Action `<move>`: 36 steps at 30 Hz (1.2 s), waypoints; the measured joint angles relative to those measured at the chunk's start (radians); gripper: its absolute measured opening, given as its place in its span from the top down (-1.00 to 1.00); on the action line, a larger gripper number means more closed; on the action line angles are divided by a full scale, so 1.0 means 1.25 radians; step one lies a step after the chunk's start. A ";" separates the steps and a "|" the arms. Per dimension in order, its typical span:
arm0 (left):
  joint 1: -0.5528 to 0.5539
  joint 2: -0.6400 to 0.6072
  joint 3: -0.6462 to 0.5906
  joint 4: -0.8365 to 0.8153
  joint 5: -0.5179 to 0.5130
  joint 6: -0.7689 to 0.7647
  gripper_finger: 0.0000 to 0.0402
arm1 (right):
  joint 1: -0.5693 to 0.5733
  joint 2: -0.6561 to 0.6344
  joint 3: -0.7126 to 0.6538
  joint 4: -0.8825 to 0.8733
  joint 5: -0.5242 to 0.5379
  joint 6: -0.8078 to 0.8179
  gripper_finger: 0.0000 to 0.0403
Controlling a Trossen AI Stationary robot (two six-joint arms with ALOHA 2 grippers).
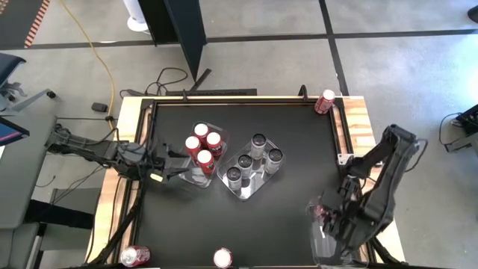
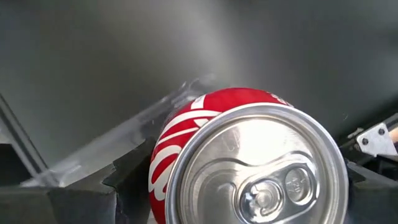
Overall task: Sort soda cans
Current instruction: Put the red soda can into the right transparent bin
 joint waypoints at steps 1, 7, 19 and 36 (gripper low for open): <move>0.000 0.000 0.000 0.004 -0.001 -0.003 -0.19 | 0.005 0.020 0.000 0.001 -0.010 0.001 -0.58; 0.000 0.000 0.000 0.009 -0.021 -0.016 -0.19 | 0.015 0.126 0.000 -0.003 -0.039 0.025 -0.58; 0.000 0.000 0.000 0.007 -0.029 -0.013 -0.19 | -0.034 0.232 -0.001 0.043 -0.041 0.119 -0.58; 0.000 0.001 0.000 0.002 -0.028 0.016 -0.19 | -0.089 0.237 -0.069 0.107 -0.058 0.314 -0.58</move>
